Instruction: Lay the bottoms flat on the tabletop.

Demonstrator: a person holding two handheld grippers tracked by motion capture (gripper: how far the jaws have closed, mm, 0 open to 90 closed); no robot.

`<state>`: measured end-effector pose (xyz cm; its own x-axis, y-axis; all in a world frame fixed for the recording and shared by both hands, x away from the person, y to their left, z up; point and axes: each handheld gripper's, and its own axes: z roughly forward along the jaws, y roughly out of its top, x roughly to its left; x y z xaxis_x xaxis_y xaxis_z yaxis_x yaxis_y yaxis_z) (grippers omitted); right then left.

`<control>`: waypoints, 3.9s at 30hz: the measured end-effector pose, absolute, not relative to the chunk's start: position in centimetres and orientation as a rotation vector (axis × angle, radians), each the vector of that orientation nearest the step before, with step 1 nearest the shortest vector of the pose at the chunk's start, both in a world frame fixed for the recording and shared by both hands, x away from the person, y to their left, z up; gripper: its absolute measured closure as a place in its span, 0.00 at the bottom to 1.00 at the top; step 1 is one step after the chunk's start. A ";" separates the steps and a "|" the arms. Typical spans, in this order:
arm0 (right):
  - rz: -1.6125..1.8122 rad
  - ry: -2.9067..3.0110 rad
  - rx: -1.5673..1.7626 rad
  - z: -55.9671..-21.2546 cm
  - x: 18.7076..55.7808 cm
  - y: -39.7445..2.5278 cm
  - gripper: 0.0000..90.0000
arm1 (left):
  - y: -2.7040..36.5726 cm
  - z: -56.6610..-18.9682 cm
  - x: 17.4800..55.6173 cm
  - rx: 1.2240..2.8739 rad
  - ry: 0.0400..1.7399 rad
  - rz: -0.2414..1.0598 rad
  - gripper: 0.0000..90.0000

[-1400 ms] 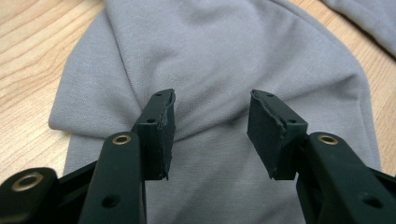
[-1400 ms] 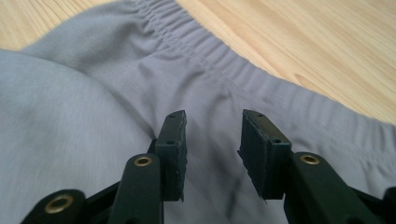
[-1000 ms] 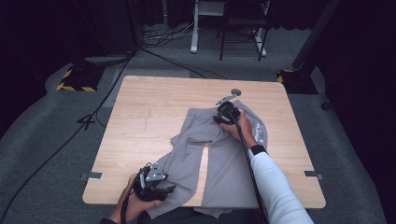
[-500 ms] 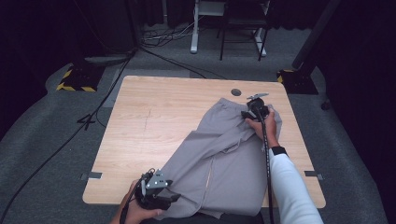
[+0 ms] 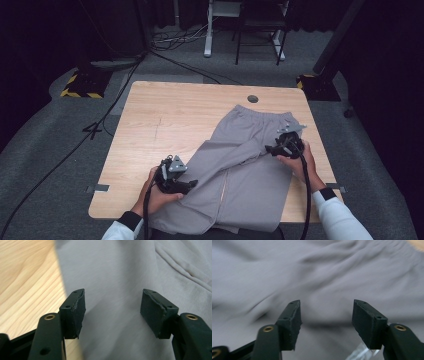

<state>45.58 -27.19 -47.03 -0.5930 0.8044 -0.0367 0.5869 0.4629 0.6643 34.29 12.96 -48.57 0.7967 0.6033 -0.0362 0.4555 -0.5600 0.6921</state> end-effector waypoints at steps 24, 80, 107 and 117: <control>0.927 2.536 1.004 -48.9 36.4 -29.5 0.36 | 3.0 -46.1 50.2 2.160 0.827 0.304 0.36; 0.948 2.644 0.742 -48.5 35.8 -21.2 0.41 | 11.1 -49.1 33.5 2.363 0.710 0.414 0.35; 0.821 2.766 0.688 -47.2 32.3 -26.0 0.50 | 14.3 -48.8 30.0 2.236 0.820 0.292 0.27; 0.920 2.602 0.788 -48.3 35.7 -22.7 0.42 | 13.2 -48.8 35.8 2.241 0.875 0.365 0.25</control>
